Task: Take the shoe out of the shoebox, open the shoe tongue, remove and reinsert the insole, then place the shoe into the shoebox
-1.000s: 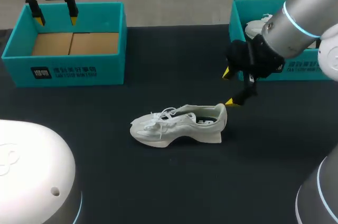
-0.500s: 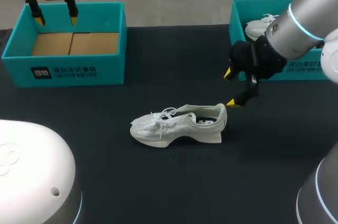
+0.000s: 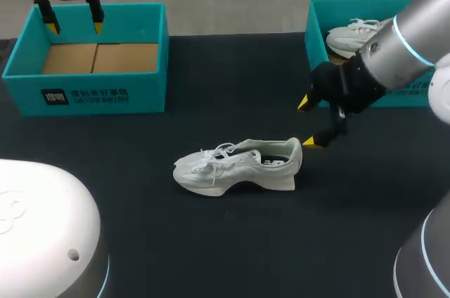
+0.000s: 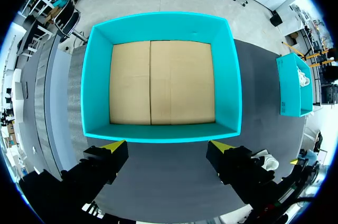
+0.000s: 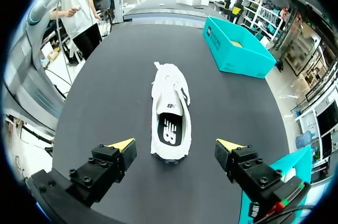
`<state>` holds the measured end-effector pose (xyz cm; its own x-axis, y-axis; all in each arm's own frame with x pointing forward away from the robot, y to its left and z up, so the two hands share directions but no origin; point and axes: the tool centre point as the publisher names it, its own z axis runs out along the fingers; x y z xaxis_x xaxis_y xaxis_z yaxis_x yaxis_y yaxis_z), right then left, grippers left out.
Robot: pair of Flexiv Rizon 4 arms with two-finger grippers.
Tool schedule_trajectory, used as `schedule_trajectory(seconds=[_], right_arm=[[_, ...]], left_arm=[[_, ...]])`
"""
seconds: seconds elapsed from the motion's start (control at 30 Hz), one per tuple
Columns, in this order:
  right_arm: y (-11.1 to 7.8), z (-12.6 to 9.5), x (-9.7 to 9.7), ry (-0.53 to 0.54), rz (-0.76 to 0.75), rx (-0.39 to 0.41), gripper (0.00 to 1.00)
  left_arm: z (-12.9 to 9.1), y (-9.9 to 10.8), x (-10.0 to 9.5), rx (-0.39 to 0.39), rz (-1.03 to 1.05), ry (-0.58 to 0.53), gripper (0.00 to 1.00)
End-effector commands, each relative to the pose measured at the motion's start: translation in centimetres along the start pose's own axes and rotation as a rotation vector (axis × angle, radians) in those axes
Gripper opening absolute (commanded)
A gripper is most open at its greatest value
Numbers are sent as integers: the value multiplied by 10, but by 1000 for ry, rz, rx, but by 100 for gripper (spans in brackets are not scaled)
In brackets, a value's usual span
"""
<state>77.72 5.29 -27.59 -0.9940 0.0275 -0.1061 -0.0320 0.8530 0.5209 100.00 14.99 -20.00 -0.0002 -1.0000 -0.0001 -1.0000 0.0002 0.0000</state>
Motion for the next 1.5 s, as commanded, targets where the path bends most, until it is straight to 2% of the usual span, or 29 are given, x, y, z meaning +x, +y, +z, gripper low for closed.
schedule_trajectory(seconds=[0.03, 0.23, 0.53, 0.7, 1.13, 1.5], right_arm=[[-14, 12, 11, -40, -13, -67, 100], [-28, 26, 7, -24, -43, -97, 100], [-47, 47, -2, 11, -9, -135, 100], [-52, 61, 2, 23, -2, -175, 100], [-59, 88, 9, 54, 43, -177, 100], [-49, 111, 20, 77, 52, -197, 100]], left_arm=[[0, 0, 0, 0, 0, 0, 100], [0, 0, 0, 0, 0, 0, 100], [0, 0, 0, 0, 0, 0, 100], [0, 0, 0, 0, 0, 0, 100], [0, 0, 0, 0, 0, 0, 100], [0, 0, 0, 0, 0, 0, 100]])
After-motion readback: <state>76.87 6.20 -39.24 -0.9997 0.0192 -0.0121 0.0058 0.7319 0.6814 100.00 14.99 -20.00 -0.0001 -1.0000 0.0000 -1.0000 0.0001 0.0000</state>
